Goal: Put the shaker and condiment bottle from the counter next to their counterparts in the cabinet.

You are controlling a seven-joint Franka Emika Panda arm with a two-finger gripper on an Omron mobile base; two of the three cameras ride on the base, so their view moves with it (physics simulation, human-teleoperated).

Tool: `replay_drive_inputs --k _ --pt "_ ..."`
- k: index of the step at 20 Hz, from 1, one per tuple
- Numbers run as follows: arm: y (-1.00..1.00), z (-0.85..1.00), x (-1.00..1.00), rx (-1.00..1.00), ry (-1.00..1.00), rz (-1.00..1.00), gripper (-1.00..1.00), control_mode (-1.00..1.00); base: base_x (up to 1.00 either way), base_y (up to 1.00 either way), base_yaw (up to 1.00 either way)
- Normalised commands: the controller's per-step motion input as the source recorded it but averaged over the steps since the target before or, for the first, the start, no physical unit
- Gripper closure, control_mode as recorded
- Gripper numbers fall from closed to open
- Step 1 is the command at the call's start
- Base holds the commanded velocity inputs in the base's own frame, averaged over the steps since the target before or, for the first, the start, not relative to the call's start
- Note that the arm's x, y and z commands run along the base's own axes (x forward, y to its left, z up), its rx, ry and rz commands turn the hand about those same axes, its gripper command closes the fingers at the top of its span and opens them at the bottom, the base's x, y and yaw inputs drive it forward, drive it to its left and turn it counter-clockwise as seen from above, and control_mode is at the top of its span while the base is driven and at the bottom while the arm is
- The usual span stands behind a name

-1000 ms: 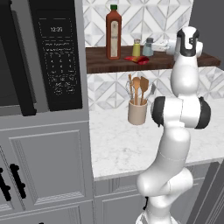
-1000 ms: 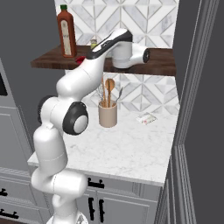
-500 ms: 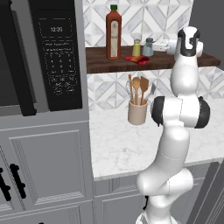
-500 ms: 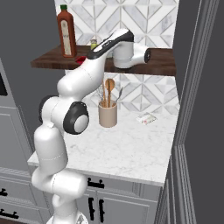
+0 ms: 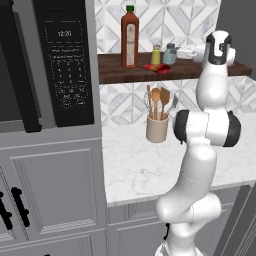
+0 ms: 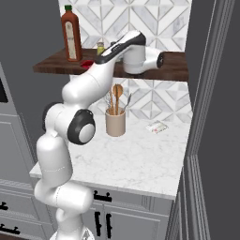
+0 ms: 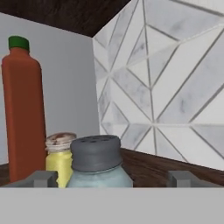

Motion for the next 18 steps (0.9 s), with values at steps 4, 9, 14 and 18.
replay_drive_inputs --k 4,9,14,18 --pt "-0.48 0.00 -0.10 -0.01 0.00 0.00 -1.00 -1.00 0.00 0.00 0.00" --pt "-0.09 0.00 -0.40 -0.03 -0.01 -0.09 -1.00 -1.00 0.00 0.00 0.00" --pt "0.44 0.00 -0.67 0.00 -0.13 -0.40 -1.00 -1.00 0.00 0.00 0.00" --pt "0.34 0.00 -0.91 0.06 -0.29 -0.63 -1.00 -1.00 0.00 0.00 0.00"
